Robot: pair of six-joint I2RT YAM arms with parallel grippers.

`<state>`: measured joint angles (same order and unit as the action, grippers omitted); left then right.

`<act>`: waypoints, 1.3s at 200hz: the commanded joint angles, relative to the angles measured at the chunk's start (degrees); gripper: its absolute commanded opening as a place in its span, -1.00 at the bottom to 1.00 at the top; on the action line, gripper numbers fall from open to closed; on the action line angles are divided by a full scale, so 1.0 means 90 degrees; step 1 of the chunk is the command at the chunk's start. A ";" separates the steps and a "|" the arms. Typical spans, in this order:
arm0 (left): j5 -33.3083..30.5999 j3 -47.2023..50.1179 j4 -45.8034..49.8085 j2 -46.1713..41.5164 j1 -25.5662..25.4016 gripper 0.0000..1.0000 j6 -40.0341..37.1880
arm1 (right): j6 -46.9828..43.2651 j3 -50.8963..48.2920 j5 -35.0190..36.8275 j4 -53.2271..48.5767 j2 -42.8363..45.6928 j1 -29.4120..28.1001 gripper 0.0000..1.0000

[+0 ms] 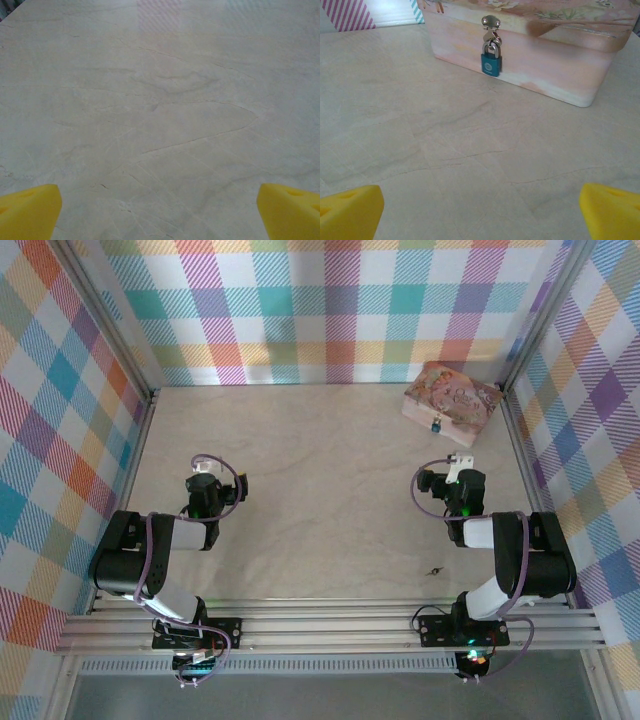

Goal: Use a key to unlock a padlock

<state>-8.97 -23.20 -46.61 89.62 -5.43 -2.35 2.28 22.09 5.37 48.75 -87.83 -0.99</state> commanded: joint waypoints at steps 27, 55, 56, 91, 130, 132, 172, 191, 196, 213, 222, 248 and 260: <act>0.0081 -0.0079 -0.0012 0.0013 0.0047 1.00 0.0072 | -0.0078 0.0066 -0.0050 0.0059 -0.0016 -0.0045 0.99; 0.0074 -0.0080 -0.0007 0.0004 0.0047 1.00 0.0072 | -0.0078 0.0065 -0.0049 0.0060 -0.0013 -0.0043 0.99; 0.0072 -0.0079 -0.0007 0.0008 0.0047 1.00 0.0069 | -0.0078 0.0065 -0.0049 0.0061 -0.0014 -0.0040 0.99; 0.0080 -0.0078 -0.0010 0.0011 0.0047 1.00 0.0069 | -0.0076 0.0065 -0.0056 0.0060 -0.0016 -0.0034 0.99; 0.0093 -0.0078 -0.0009 0.0012 0.0055 1.00 0.0072 | -0.0075 0.0056 -0.0069 0.0076 -0.0004 -0.0036 0.99; 0.0097 -0.0083 0.0000 0.0015 0.0056 1.00 0.0070 | -0.0070 0.0056 -0.0069 0.0080 -0.0006 -0.0043 0.99; 0.0322 -0.0226 0.0368 -0.0113 0.0086 1.00 0.0009 | -0.0157 0.0326 -0.0249 -0.0909 0.0639 -0.0033 0.99; 0.0276 -0.0715 0.1501 -0.0419 0.0085 1.00 0.0046 | -0.0299 0.0753 -0.0620 -0.2014 0.1014 -0.0033 0.99; 0.0308 -0.0899 0.1883 -0.0477 0.0086 1.00 0.0049 | -0.0296 0.0905 -0.0678 -0.2301 0.1081 -0.0037 0.99; 0.0469 -0.1622 0.3068 -0.0505 0.0076 1.00 0.0049 | -0.0135 0.1614 -0.0703 -0.3308 0.1170 -0.0040 0.99; 0.0532 -0.1935 0.3567 -0.0476 0.0071 1.00 0.0126 | -0.0048 0.2026 -0.0751 -0.3744 0.1087 -0.0036 0.99; 0.1010 -0.2502 0.4105 -0.0454 0.0074 1.00 0.0653 | 0.0123 0.3468 -0.0971 -0.4974 0.0498 -0.0032 1.00; 0.1439 -0.2687 0.4131 -0.0417 0.0067 0.99 0.1008 | 0.0191 0.4200 -0.0987 -0.5546 0.0089 -0.0036 0.99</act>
<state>-3.20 -44.58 -17.52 86.70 -5.39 0.67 2.09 49.56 -1.19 13.82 -81.32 -0.99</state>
